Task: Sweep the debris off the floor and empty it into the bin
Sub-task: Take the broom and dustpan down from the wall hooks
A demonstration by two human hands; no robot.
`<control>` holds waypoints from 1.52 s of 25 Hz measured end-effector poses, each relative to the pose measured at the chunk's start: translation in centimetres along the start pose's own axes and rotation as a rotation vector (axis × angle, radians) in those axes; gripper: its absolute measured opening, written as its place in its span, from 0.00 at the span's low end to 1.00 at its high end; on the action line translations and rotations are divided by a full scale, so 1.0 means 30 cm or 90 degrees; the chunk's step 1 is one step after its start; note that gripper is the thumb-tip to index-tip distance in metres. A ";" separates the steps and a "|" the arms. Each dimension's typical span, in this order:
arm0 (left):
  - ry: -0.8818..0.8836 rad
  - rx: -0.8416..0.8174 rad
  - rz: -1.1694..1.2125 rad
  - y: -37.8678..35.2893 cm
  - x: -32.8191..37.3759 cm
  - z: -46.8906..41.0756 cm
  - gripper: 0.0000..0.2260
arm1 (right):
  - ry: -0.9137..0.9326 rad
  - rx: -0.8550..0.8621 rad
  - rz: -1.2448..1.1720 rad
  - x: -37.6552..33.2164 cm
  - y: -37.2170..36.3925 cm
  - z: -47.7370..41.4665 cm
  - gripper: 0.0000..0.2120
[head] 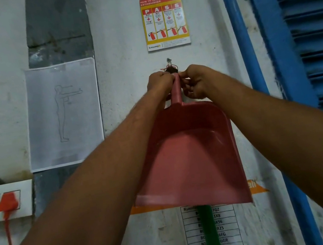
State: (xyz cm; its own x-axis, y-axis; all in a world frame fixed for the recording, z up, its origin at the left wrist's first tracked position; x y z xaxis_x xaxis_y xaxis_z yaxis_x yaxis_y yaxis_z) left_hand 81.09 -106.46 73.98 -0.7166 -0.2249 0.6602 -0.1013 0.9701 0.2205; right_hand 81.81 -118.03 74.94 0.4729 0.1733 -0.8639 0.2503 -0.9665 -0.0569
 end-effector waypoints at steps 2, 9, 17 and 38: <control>0.003 -0.002 0.016 -0.001 -0.005 -0.007 0.08 | 0.019 0.012 -0.004 0.005 -0.009 0.009 0.11; -0.031 -0.020 0.015 0.033 0.008 0.015 0.07 | 0.114 0.088 -0.029 -0.011 -0.044 -0.009 0.10; -0.073 0.010 0.054 0.047 0.073 0.021 0.09 | 0.206 0.149 0.017 -0.085 -0.086 0.028 0.04; -0.782 -0.054 -1.036 0.320 -0.388 0.945 0.16 | 0.097 -0.179 0.120 0.552 -0.259 0.610 0.03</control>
State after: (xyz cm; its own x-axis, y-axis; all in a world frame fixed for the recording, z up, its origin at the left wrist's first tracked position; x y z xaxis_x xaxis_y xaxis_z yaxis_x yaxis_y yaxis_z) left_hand 68.89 -91.95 48.08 -0.0124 -0.4995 -0.8662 -0.9987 -0.0363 0.0352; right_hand 72.23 -111.11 51.93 0.6481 0.0440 -0.7603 0.3588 -0.8982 0.2538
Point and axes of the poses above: each hand's wrist, its own z-axis away from the middle knuckle, its own y-axis out of the back of the hand, x = y × z, the point moved 1 cm from there along -z, towards the middle knuckle, and after that the axes turned 14 degrees about -x, right-handed, at the moved point
